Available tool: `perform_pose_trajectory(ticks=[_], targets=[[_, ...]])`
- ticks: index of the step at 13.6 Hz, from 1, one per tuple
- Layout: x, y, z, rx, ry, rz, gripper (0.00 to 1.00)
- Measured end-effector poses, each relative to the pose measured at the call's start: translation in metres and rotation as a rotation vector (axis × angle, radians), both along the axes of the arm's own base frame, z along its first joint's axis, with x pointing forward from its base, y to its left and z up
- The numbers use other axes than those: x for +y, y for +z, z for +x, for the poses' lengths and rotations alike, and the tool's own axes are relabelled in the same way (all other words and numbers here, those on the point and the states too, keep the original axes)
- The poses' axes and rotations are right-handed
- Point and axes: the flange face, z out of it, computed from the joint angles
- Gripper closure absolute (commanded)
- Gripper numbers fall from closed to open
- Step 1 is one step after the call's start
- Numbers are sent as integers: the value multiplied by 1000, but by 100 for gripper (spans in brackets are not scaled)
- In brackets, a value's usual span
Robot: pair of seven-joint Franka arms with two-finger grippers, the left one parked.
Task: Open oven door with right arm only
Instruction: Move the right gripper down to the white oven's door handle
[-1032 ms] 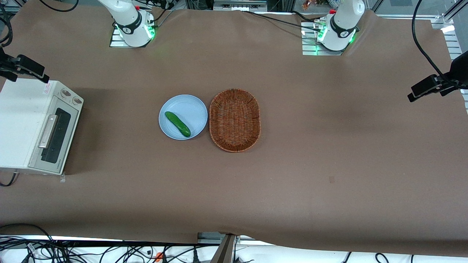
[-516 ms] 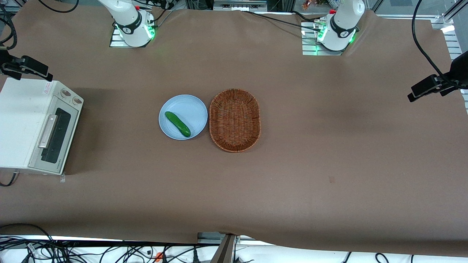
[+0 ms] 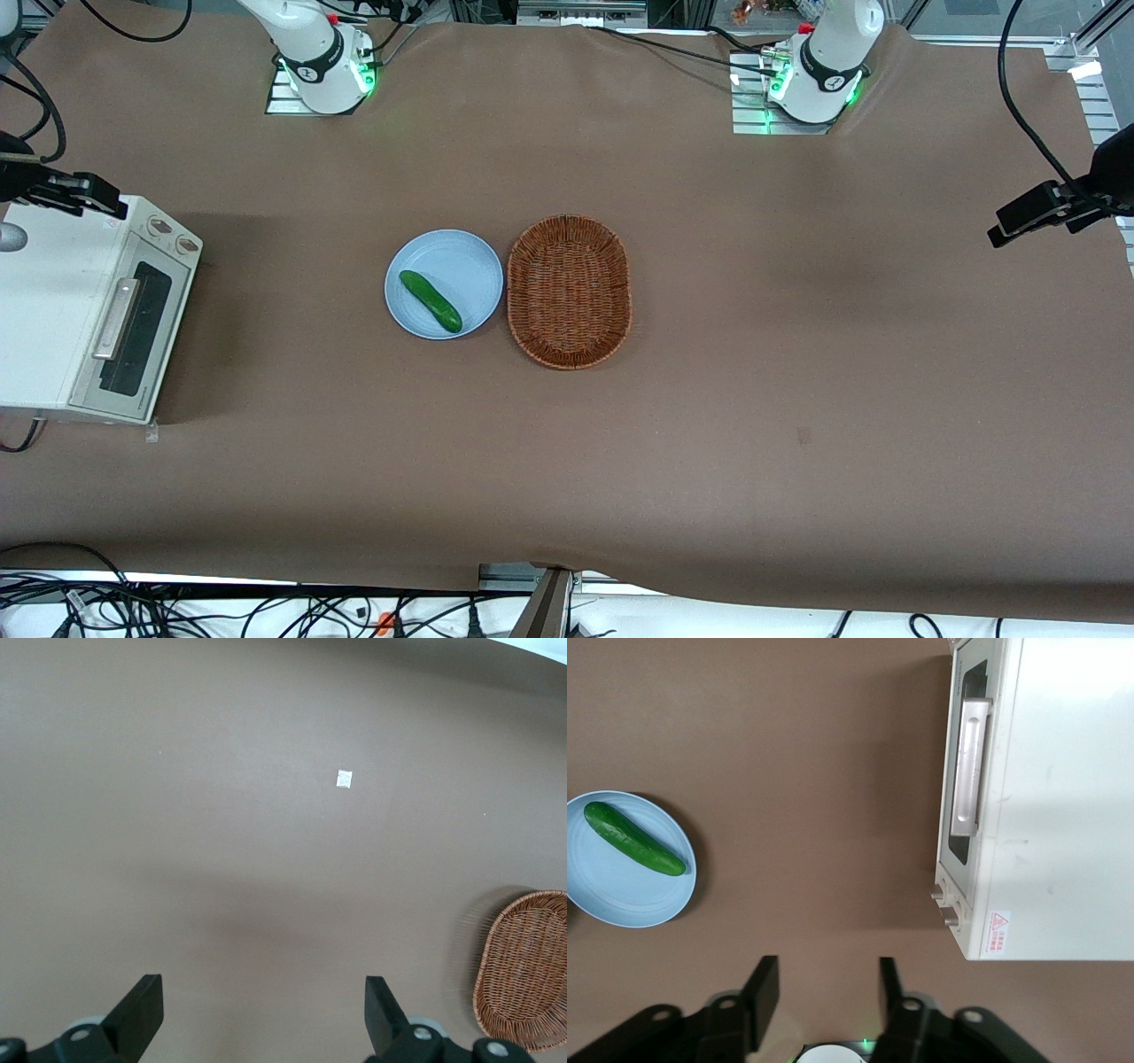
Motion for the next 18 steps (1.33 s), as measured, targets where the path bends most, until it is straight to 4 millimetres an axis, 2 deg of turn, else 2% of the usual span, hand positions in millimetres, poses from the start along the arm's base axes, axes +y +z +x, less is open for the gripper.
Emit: perform_pose_trajectory(ticks=[6, 8, 9, 11, 13, 15, 18], targets=[[-1, -2, 3, -6, 14, -14, 100], [-11, -4, 9, -21, 33, -121, 100], [-15, -12, 14, -18, 49, -180, 100], [-23, -40, 33, -11, 89, -296, 100], [-29, -79, 54, -12, 94, -399, 100], [-22, -115, 68, -8, 59, -479, 100], [-7, -154, 77, -1, 33, -548, 100]])
